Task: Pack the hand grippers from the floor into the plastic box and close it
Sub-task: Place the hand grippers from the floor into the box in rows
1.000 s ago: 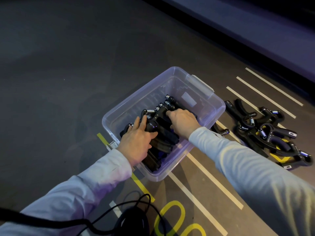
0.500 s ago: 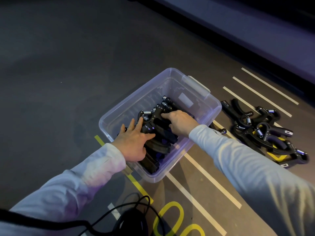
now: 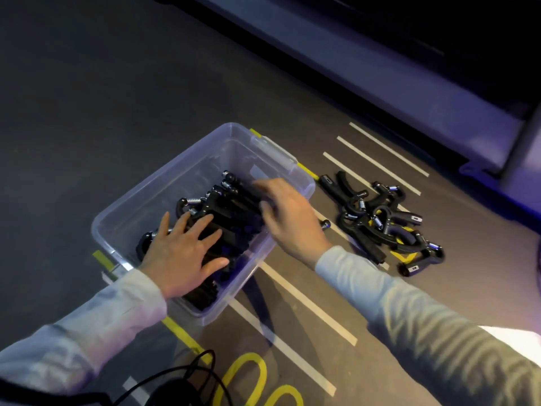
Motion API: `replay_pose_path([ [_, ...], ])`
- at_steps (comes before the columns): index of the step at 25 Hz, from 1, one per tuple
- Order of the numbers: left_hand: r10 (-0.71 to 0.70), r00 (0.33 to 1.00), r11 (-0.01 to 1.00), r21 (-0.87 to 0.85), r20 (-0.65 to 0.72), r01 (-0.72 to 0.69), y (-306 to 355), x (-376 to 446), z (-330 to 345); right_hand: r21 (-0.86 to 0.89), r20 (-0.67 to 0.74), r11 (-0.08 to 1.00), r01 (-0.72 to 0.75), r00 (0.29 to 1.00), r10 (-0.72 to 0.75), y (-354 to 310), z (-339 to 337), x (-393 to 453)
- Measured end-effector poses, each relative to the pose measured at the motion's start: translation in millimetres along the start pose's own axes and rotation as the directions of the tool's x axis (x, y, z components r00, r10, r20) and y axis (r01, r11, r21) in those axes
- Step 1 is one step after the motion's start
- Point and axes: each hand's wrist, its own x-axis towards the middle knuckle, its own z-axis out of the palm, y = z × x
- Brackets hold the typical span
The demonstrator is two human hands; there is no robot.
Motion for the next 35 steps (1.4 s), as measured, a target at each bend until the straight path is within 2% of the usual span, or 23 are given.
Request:
replay_pose_path([
  [2, -0.01, 1.0, 1.0, -0.016, -0.016, 0.01, 4, -1, -2, 0.034, -0.247, 0.998, -0.051, 0.967, 0.058, 23, -22, -26],
  [4, -0.017, 0.992, 0.994, -0.105, -0.124, 0.004, 14, -4, -10, 0.071, -0.321, 0.971, -0.229, 0.916, 0.24, 52, -30, -49],
  [6, 0.014, 0.965, 0.972, -0.222, -0.264, -0.075, 31, -9, -23, 0.062, -0.27, 0.912, -0.406, 0.873, 0.407, 78, -27, -66],
  [7, 0.048, 0.944, 0.955, -0.263, -0.328, -0.14, 41, -12, -30, 0.019, -0.226, 0.891, -0.454, 0.866, 0.446, 89, -24, -73],
  [10, 0.125, 0.884, 0.916, -0.29, -0.45, -0.277, 68, -21, -42, -0.19, -0.022, 0.867, -0.46, 0.885, 0.465, 113, -14, -83],
  [12, 0.147, 0.896, 0.896, -0.327, -0.42, -0.3, 79, -27, -48, -0.294, 0.135, 0.859, -0.419, 0.872, 0.471, 125, -9, -82],
  [14, 0.154, 0.922, 0.891, -0.352, -0.355, -0.285, 82, -26, -45, -0.356, 0.25, 0.84, -0.411, 0.824, 0.509, 132, -1, -79],
  [18, 0.176, 0.953, 0.939, -0.248, -0.248, -0.238, 83, -15, -39, -0.471, 0.379, 0.794, -0.383, 0.725, 0.575, 139, 15, -68],
  [21, 0.185, 0.96, 0.946, -0.226, -0.211, -0.232, 79, -7, -32, -0.52, 0.33, 0.767, -0.377, 0.739, 0.587, 140, 27, -62],
  [28, 0.194, 0.963, 0.901, -0.355, -0.189, -0.251, 74, -4, -25, -0.538, 0.162, 0.704, -0.463, 0.763, 0.625, 133, 47, -51],
  [35, 0.169, 0.962, 0.892, -0.381, -0.213, -0.242, 77, -6, -22, -0.392, 0.054, 0.673, -0.627, 0.714, 0.698, 139, 22, -77],
])
